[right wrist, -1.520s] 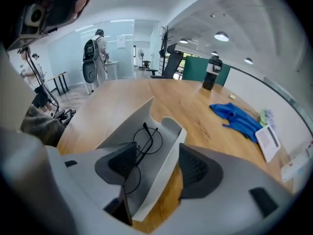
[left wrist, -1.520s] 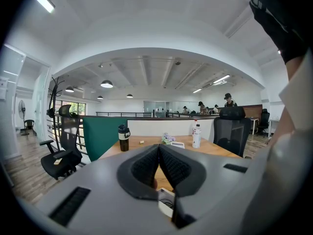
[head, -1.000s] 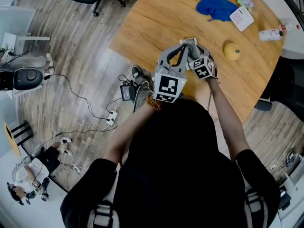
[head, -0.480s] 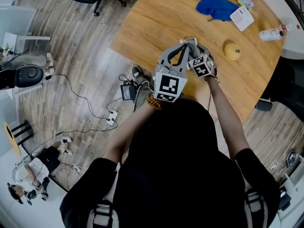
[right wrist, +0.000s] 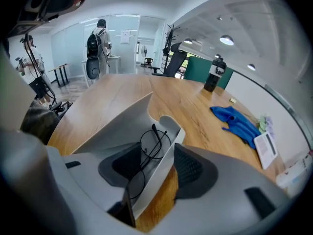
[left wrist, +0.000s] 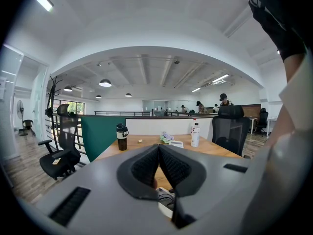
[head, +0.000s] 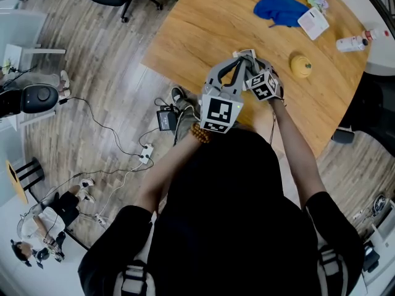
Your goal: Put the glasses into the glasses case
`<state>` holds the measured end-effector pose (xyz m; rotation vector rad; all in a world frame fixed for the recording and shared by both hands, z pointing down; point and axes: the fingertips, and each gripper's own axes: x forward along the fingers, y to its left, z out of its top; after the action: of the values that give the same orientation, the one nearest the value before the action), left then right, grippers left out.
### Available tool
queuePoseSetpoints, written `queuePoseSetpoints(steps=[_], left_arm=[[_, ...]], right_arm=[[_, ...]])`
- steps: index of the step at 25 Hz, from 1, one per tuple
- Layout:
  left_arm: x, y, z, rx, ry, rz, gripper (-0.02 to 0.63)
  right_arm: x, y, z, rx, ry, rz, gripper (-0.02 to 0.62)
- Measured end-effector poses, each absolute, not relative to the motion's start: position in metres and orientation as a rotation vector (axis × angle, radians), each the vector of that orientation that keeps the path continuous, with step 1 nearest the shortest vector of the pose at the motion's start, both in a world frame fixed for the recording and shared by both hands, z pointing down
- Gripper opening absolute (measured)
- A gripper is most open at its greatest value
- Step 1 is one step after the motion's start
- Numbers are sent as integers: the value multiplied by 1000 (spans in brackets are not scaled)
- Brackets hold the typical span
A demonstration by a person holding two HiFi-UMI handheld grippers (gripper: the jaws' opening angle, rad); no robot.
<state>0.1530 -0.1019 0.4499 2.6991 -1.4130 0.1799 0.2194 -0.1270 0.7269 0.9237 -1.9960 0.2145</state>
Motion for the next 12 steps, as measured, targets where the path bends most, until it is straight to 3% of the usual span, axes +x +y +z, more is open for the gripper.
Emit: queuePoseSetpoints(steps=[12], left_arm=[[154, -102, 451, 2696, -1417, 176, 20]], right_arm=[[226, -131, 729, 895, -1986, 124, 179]])
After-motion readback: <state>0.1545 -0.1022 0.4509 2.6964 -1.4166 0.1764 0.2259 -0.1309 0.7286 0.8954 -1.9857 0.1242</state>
